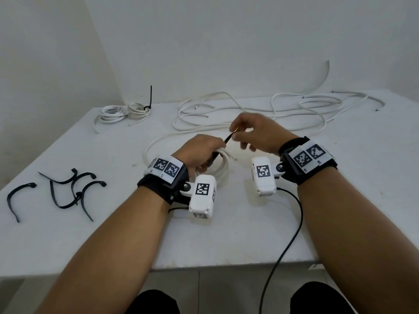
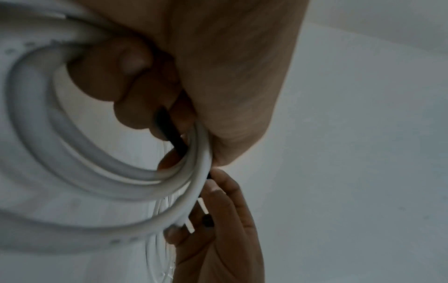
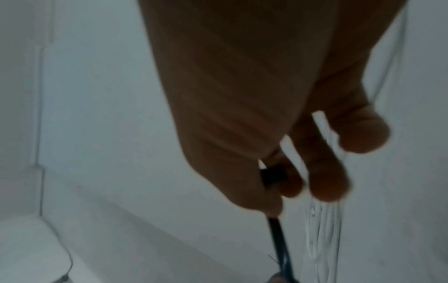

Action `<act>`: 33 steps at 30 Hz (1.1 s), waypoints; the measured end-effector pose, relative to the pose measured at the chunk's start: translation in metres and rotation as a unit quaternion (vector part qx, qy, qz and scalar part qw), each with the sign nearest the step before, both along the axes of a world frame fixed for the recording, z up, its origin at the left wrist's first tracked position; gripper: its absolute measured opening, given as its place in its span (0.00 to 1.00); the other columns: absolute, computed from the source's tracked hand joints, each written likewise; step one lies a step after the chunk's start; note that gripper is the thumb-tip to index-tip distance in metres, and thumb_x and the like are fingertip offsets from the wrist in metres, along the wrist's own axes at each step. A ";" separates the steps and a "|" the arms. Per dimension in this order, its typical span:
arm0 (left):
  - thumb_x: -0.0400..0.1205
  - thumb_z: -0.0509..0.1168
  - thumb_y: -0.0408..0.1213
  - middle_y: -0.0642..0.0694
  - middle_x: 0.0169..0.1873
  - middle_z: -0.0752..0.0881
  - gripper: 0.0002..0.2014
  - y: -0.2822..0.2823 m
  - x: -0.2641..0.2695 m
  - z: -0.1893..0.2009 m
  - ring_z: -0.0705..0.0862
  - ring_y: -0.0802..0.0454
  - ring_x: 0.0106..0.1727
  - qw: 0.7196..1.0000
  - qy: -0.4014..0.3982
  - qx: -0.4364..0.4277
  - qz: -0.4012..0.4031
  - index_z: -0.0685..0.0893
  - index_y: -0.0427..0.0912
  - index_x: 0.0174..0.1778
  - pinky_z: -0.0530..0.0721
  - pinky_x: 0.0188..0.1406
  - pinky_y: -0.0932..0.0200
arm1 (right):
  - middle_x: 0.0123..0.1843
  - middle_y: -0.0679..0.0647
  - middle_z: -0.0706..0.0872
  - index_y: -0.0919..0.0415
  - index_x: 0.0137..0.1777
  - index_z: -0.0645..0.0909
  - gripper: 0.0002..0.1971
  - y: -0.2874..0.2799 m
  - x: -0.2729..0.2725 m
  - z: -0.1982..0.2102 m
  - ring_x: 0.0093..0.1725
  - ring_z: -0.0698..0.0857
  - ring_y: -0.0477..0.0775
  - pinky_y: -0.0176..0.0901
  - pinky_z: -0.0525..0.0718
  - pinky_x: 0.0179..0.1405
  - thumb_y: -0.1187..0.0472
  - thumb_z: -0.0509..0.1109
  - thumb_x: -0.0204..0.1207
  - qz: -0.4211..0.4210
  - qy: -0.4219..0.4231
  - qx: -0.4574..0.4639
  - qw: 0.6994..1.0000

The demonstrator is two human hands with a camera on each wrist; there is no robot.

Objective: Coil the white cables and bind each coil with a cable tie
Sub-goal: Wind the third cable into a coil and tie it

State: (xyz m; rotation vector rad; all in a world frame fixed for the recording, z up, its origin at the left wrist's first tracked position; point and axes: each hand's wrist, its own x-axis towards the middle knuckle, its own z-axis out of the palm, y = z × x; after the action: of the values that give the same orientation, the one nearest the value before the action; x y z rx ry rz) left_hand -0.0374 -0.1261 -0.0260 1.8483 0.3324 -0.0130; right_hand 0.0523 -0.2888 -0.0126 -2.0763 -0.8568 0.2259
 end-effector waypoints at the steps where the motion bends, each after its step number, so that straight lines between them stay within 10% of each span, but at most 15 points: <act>1: 0.80 0.64 0.37 0.46 0.18 0.66 0.19 0.001 0.001 0.000 0.62 0.49 0.21 1.000 -0.012 -0.010 0.013 0.73 0.45 0.21 0.56 0.20 0.63 | 0.36 0.45 0.87 0.57 0.48 0.84 0.01 -0.001 0.002 0.002 0.30 0.86 0.43 0.40 0.84 0.31 0.61 0.73 0.78 -0.031 -0.041 0.025 0.998; 6: 0.82 0.63 0.38 0.48 0.18 0.63 0.10 -0.002 0.002 -0.002 0.58 0.53 0.17 0.999 -0.009 -0.027 -0.025 0.78 0.39 0.36 0.56 0.19 0.64 | 0.28 0.42 0.82 0.53 0.42 0.87 0.07 0.002 0.005 0.002 0.25 0.78 0.39 0.25 0.74 0.28 0.56 0.71 0.80 -0.072 -0.123 0.014 0.990; 12: 0.82 0.63 0.39 0.49 0.19 0.59 0.22 -0.013 0.003 -0.006 0.55 0.52 0.20 0.998 0.017 -0.037 -0.046 0.62 0.48 0.24 0.53 0.22 0.62 | 0.35 0.46 0.84 0.48 0.41 0.86 0.09 0.005 0.000 0.001 0.33 0.78 0.44 0.39 0.74 0.35 0.55 0.68 0.82 -0.010 -0.109 -0.124 0.986; 19: 0.78 0.66 0.43 0.43 0.20 0.67 0.16 -0.001 0.005 -0.006 0.63 0.49 0.18 0.999 -0.016 -0.048 -0.019 0.74 0.40 0.28 0.61 0.19 0.61 | 0.33 0.45 0.82 0.49 0.40 0.84 0.11 0.007 -0.007 0.005 0.35 0.81 0.46 0.46 0.80 0.41 0.54 0.65 0.84 0.017 -0.087 -0.131 0.987; 22: 0.79 0.64 0.41 0.45 0.20 0.66 0.16 0.003 0.007 -0.003 0.62 0.51 0.18 0.994 -0.034 -0.098 0.042 0.72 0.43 0.26 0.58 0.19 0.63 | 0.48 0.44 0.85 0.47 0.50 0.81 0.03 0.019 -0.009 -0.001 0.43 0.83 0.37 0.36 0.76 0.43 0.51 0.67 0.83 -0.001 -0.111 -0.026 0.993; 26: 0.79 0.62 0.36 0.48 0.19 0.65 0.13 0.012 0.010 -0.001 0.60 0.54 0.17 0.959 -0.048 -0.227 0.164 0.72 0.43 0.28 0.55 0.20 0.64 | 0.69 0.39 0.73 0.41 0.67 0.76 0.27 0.025 -0.012 -0.002 0.70 0.74 0.40 0.23 0.70 0.60 0.47 0.81 0.70 0.069 -0.173 0.028 0.982; 33: 0.78 0.60 0.34 0.49 0.18 0.63 0.15 0.005 0.012 -0.004 0.59 0.52 0.17 0.938 -0.063 -0.271 0.207 0.68 0.43 0.24 0.58 0.19 0.64 | 0.67 0.43 0.77 0.46 0.51 0.88 0.12 0.037 -0.014 -0.010 0.71 0.73 0.49 0.59 0.74 0.71 0.53 0.83 0.67 0.091 -0.229 0.034 0.969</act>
State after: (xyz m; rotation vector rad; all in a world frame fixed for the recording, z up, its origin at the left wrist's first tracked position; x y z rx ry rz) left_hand -0.0252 -0.1211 -0.0298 1.2006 0.5602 0.2771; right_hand 0.0384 -0.2520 -0.0224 -2.0143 -1.3142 -0.1942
